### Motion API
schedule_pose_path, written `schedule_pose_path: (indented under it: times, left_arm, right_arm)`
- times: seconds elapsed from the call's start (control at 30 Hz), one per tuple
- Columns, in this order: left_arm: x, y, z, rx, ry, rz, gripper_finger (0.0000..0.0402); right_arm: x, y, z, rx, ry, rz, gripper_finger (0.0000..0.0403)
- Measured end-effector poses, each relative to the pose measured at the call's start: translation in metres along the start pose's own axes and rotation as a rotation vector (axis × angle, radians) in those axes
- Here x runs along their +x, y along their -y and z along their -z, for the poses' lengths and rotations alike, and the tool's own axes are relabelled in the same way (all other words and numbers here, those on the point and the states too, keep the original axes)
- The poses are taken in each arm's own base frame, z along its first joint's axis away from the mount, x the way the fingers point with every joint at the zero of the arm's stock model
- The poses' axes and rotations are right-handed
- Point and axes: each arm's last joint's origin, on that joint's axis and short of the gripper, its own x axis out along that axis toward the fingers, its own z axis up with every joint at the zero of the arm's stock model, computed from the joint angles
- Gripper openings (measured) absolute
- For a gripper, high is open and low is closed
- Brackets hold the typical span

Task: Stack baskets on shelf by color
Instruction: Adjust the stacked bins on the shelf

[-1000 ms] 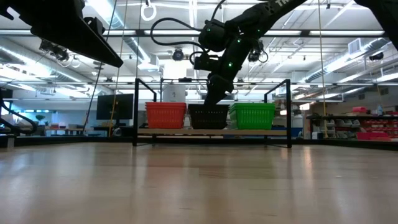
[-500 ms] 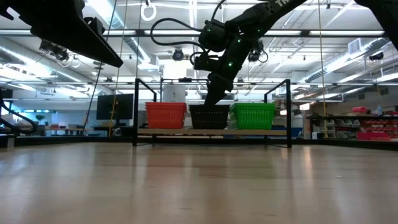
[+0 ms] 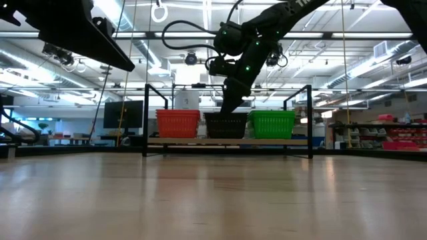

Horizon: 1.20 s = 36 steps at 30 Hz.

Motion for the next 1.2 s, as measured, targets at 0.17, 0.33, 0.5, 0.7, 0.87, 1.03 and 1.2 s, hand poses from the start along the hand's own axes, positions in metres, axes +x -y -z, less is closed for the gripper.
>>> schedule_pose_path:
  times: [0.17, 0.33, 0.5, 0.7, 0.87, 1.03, 1.2]
  left_arm:
    - [0.004, -0.005, -0.003, -0.007, 0.004, -0.024, 0.0174]
    - [0.008, -0.009, -0.004, -0.017, 0.001, -0.042, 0.0174]
    - [0.012, -0.016, -0.006, -0.013, -0.006, -0.068, 0.0174]
    - [0.017, -0.022, -0.007, -0.059, -0.017, -0.072, 0.0172]
    - [0.016, -0.021, -0.008, -0.069, -0.006, -0.064, 0.0172]
    - [0.016, -0.020, -0.010, -0.082, 0.007, -0.047, 0.0172]
    - [0.017, -0.020, -0.010, -0.080, 0.005, -0.046, 0.0172]
  right_arm:
    - [0.000, 0.000, 0.001, 0.073, -0.009, 0.000, 0.0025]
    - [0.000, 0.000, 0.000, 0.123, -0.007, 0.003, 0.0024]
    - [-0.001, 0.000, 0.000, 0.083, -0.002, 0.004, 0.0026]
    - [-0.001, 0.000, -0.001, 0.082, 0.008, 0.002, 0.0026]
    - [-0.001, 0.000, -0.001, 0.042, 0.012, 0.000, 0.0026]
    - [-0.001, 0.002, 0.000, -0.002, 0.013, 0.000, 0.0025]
    - [-0.001, 0.008, 0.001, 0.007, 0.010, 0.008, 0.0025]
